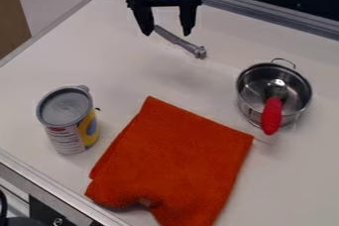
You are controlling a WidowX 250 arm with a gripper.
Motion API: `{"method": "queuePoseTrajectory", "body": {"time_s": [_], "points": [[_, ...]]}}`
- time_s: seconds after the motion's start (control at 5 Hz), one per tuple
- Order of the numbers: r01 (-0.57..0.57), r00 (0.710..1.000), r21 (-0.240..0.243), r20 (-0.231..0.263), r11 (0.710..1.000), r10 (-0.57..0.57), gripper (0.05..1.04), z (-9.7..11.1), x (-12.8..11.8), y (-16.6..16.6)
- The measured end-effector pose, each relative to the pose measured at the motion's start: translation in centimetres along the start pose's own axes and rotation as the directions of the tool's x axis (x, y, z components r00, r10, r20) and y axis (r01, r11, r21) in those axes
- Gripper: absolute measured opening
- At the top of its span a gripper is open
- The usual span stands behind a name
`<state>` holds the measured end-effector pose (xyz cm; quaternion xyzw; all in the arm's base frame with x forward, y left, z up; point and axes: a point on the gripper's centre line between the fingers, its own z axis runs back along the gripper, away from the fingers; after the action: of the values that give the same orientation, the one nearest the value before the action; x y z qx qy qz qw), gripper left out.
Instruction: Move the bin to the upper left side of the table
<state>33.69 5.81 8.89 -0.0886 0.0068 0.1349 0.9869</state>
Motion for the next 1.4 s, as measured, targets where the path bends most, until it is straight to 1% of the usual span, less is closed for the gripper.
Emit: {"method": "queuePoseTrajectory", "body": {"time_s": [0.2,0.4,0.6,0.8,1.0,1.2,1.4], "points": [[-0.020,0.997,-0.021,-0.077,1.000,0.019,0.999,1.1,-1.0,1.1],[-0.006,0.993,-0.029,-0.119,1.000,0.002,0.999,1.7,-4.3,2.4],[0.070,0.976,0.009,-0.207,0.997,-0.067,0.999,1.7,-8.7,4.1],[0.111,0.965,0.031,-0.243,0.993,-0.100,0.999,1.6,-11.5,5.6],[0.175,0.941,0.054,-0.302,0.983,-0.151,0.999,0.9,-14.2,6.9],[0.250,0.927,0.084,-0.309,0.965,-0.213,0.999,0.1,-16.7,8.0],[0.267,0.925,0.095,-0.304,0.959,-0.227,0.999,-0.5,-17.6,9.0]]}}
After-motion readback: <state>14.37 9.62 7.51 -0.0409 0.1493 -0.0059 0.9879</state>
